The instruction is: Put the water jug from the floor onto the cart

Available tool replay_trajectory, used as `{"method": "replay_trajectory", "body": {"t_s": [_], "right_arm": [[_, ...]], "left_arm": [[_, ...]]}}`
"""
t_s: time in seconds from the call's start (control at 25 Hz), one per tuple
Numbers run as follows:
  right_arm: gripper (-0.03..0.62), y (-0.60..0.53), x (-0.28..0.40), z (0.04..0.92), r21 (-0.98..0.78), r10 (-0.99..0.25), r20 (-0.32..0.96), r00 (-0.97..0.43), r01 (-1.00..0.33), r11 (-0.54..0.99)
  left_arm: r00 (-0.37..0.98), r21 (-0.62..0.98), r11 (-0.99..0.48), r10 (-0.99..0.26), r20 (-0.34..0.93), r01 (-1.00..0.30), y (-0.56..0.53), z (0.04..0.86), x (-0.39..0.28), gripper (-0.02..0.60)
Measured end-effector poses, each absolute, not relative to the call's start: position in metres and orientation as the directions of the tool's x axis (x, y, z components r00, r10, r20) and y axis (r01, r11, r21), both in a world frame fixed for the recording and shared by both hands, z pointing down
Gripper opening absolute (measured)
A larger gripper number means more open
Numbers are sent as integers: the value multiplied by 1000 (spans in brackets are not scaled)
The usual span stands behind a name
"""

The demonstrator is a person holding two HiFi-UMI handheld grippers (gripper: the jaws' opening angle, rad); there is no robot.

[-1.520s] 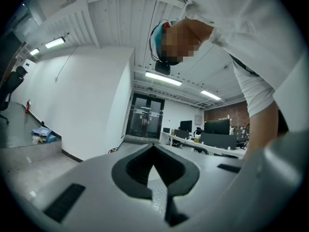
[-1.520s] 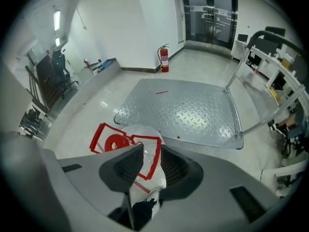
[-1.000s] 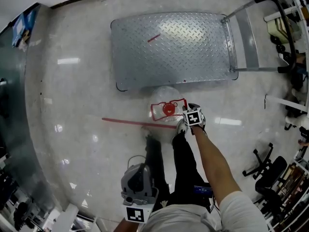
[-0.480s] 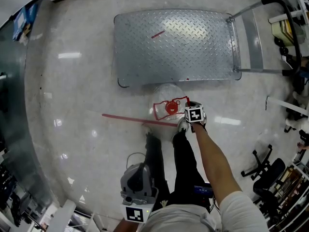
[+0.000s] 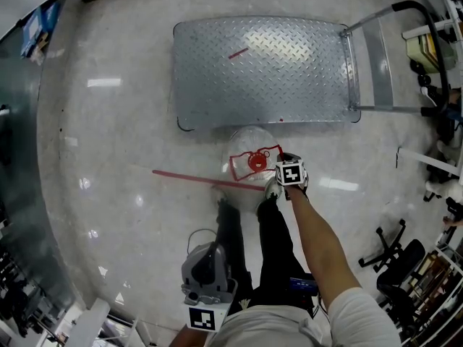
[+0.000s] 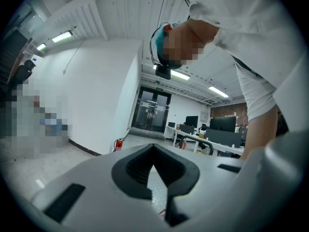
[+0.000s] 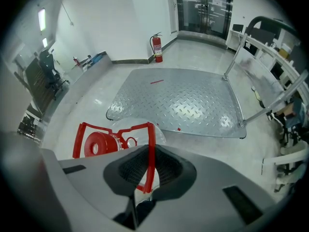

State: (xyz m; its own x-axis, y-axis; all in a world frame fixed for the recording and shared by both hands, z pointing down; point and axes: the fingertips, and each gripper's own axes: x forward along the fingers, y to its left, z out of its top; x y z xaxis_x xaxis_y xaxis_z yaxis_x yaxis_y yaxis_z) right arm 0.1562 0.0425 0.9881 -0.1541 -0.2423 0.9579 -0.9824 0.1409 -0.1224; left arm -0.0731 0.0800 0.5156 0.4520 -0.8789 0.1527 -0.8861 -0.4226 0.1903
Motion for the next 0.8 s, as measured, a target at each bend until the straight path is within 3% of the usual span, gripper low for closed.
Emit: {"method": "replay_trajectory", "body": {"t_s": [0.8], "right_arm": [[29,66,123,948,-124,-254,952,-169,-975,185]], "left_arm": [[437,187,-413,-893,109,-891,86,497,-86,3]]}}
